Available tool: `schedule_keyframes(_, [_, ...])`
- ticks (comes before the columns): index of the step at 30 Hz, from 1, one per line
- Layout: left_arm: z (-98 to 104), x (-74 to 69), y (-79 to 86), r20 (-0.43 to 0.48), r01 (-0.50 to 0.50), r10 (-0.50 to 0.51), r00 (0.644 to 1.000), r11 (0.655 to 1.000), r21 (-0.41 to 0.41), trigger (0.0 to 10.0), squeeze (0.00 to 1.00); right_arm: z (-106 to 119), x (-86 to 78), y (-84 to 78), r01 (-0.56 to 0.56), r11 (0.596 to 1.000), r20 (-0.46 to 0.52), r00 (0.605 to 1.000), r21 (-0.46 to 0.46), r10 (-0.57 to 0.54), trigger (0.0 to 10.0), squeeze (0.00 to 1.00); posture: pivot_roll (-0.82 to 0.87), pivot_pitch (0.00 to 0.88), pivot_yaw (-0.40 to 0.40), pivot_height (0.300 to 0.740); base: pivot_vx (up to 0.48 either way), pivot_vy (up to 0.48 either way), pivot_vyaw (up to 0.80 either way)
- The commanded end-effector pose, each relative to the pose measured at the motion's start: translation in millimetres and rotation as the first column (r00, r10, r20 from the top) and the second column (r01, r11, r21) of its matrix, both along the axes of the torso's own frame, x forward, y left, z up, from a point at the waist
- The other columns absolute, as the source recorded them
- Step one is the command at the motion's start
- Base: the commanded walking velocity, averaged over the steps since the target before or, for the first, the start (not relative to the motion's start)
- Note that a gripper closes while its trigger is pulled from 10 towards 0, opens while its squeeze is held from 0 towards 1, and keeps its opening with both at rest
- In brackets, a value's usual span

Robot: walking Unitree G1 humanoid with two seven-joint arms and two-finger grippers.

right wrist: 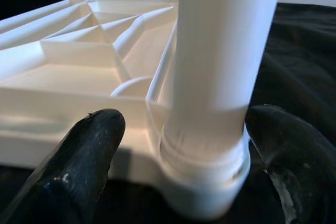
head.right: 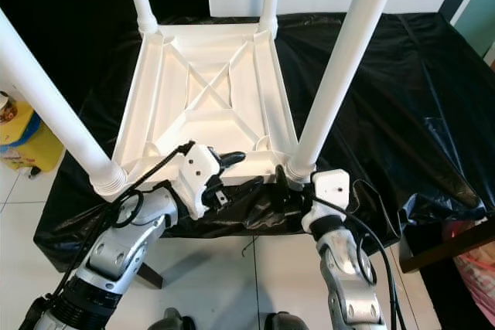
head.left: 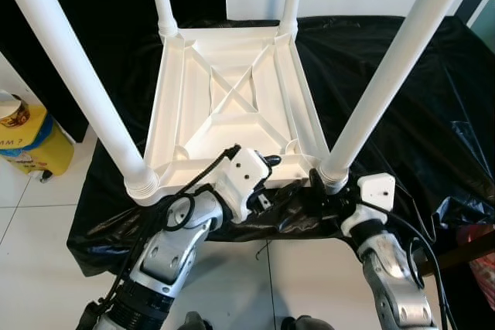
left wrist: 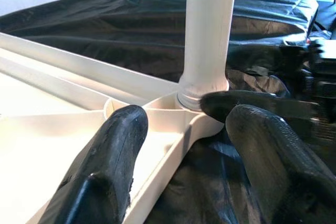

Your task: Building children table

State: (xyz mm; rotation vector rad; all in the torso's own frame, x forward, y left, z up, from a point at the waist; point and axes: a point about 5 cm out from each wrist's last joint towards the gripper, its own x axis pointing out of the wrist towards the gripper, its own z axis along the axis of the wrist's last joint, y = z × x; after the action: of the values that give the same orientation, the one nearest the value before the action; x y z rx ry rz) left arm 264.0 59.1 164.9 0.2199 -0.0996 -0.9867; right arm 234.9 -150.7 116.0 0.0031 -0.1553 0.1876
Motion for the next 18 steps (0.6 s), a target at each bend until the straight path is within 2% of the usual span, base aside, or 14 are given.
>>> schedule_keyframes(1, [-1,4.9,11.5,-0.002,-0.033,0.033,0.999,0.999,0.002,10.0,0.0,-7,-11.1,2.5,-0.05,0.999,-0.053,0.997,0.013,0.05,10.0,0.0,-0.02,0.087,-0.039,0.74,0.0,0.0,0.0])
schedule_keyframes(3, [0,8.3,17.0,0.002,-0.049,0.049,0.999,0.999,0.006,10.0,0.0,-11,-16.0,3.4,-0.081,0.997,-0.076,0.994,0.018,0.082,10.0,0.0,-0.02,0.087,-0.035,0.74,0.0,0.0,0.0])
schedule_keyframes(4, [4,14.4,27.2,0.011,-0.071,0.071,0.997,0.997,0.008,10.0,0.0,-17,-24.6,9.5,-0.2,0.98,-0.123,0.972,0.017,0.2,10.0,0.0,-0.03,0.087,-0.03,0.74,0.0,0.0,0.0])
schedule_keyframes(5, [4,14.4,27.2,0.011,-0.071,0.071,0.997,0.997,0.008,10.0,0.0,-17,-24.6,9.5,-0.2,0.98,-0.123,0.972,0.017,0.2,10.0,0.0,-0.03,0.087,-0.03,0.74,0.0,0.0,0.0])
schedule_keyframes(8, [8,18.0,34.8,0.017,-0.085,0.085,0.996,0.996,0.001,10.0,0.0,-20,-29.7,15.2,-0.302,0.953,-0.147,0.942,0.017,0.301,10.0,0.0,-0.03,0.086,-0.03,0.74,0.0,0.0,0.0])
schedule_keyframes(11, [8,18.3,35.3,0.017,-0.086,0.086,0.996,0.996,0.001,10.0,0.0,-20,-30.6,15.6,-0.307,0.951,-0.15,0.94,0.018,0.307,10.0,0.0,-0.03,0.086,-0.029,0.74,0.0,0.0,0.0])
schedule_keyframes(14, [11,17.5,41.4,0.01,-0.094,0.094,0.996,0.995,-0.019,10.0,0.0,-22,-24.1,21.9,-0.364,0.932,-0.157,0.92,0.003,0.36,10.0,0.0,-0.02,0.079,-0.028,0.74,0.0,0.0,0.0])
schedule_keyframes(15, [11,15.4,43.4,0.004,-0.096,0.096,0.995,0.995,-0.028,10.0,0.0,-20,-15.9,26.1,-0.384,0.924,-0.15,0.913,0.0,0.379,10.0,0.0,-0.01,0.072,-0.034,0.74,0.0,0.0,0.0])
schedule_keyframes(18, [10,13.8,42.6,0.002,-0.095,0.095,0.995,0.995,-0.028,10.0,0.0,-16,-9.3,28.2,-0.378,0.926,-0.132,0.917,0.005,0.375,10.0,0.0,0.0,0.069,-0.038,0.74,0.0,0.0,0.0])
